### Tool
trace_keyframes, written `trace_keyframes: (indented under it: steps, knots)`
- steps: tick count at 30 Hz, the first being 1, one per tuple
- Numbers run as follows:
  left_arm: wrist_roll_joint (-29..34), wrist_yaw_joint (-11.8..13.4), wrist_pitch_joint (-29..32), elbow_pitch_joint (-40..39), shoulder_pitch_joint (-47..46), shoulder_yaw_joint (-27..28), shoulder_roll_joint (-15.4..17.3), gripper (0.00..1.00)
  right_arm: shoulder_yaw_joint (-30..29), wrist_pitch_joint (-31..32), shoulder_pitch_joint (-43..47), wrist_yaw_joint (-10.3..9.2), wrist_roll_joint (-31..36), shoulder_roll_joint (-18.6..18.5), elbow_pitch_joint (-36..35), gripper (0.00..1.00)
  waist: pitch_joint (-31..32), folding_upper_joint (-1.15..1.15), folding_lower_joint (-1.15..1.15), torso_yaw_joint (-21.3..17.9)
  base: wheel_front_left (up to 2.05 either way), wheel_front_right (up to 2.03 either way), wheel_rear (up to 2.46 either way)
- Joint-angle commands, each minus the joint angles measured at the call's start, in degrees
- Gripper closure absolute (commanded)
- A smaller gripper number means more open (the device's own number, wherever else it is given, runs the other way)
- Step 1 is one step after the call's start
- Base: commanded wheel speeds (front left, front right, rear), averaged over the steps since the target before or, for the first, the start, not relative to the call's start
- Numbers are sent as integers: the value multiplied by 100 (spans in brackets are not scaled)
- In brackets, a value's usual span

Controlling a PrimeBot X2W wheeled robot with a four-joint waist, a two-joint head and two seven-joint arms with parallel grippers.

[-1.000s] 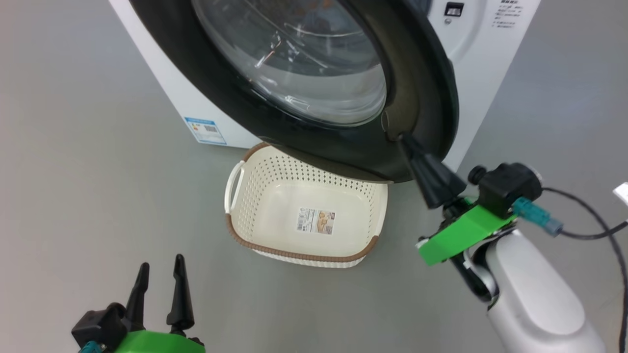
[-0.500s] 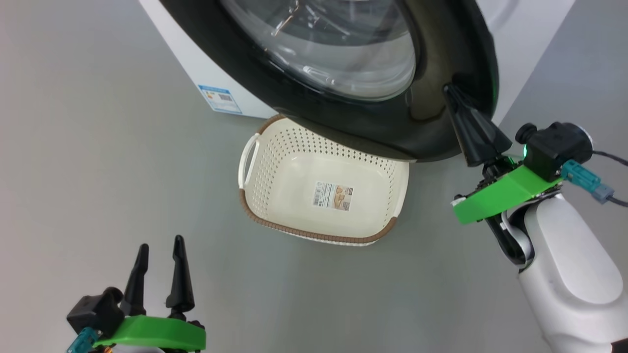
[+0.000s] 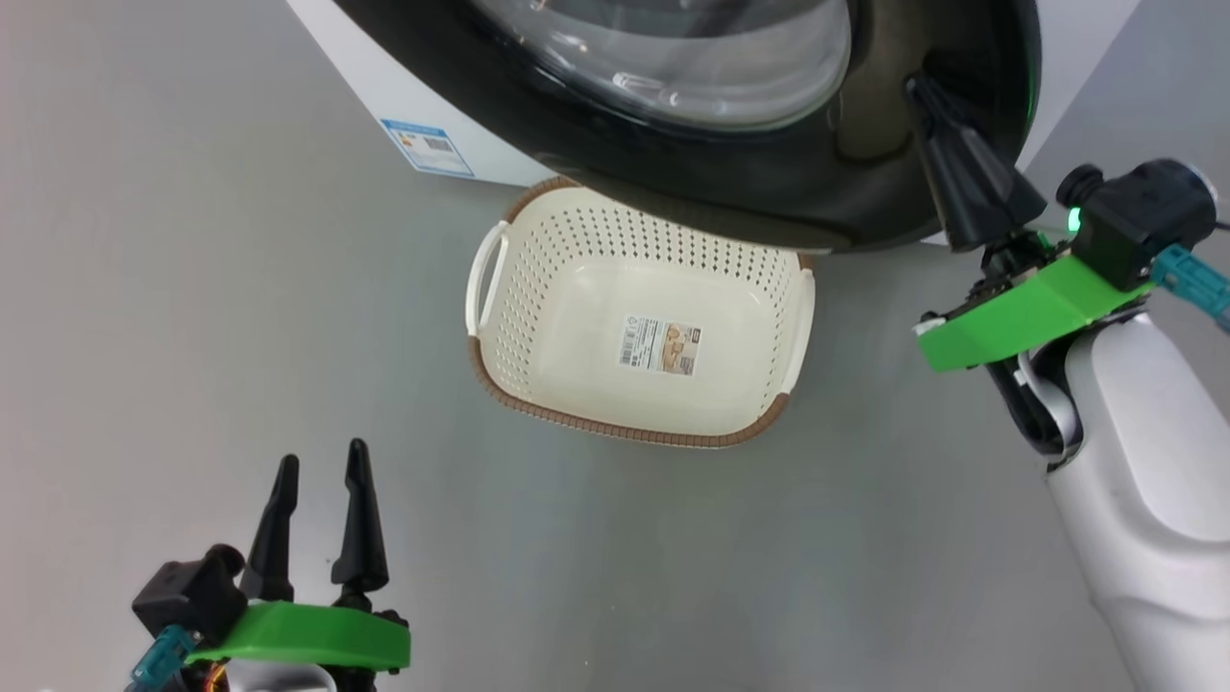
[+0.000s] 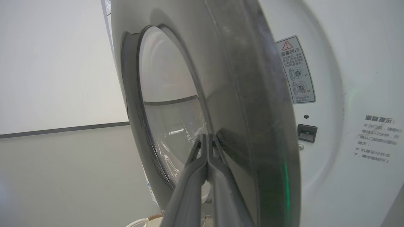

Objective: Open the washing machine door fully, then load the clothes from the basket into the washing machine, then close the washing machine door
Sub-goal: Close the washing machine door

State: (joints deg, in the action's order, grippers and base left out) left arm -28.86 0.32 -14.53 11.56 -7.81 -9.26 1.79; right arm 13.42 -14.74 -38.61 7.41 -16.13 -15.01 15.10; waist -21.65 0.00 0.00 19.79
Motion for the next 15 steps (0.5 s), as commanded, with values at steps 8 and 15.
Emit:
trace_keyframes:
  steps: [8,15]
  knots:
    - [-337,8,-47,-405,-334,-19,109,0,35,-26,-402,8,132,-128,-195,100,-437,0,0,1,0,0,0]
    - [-343,77,-47,-764,-531,-135,109,0,19,-26,-833,8,196,-216,-248,100,-783,0,0,0,0,0,0]
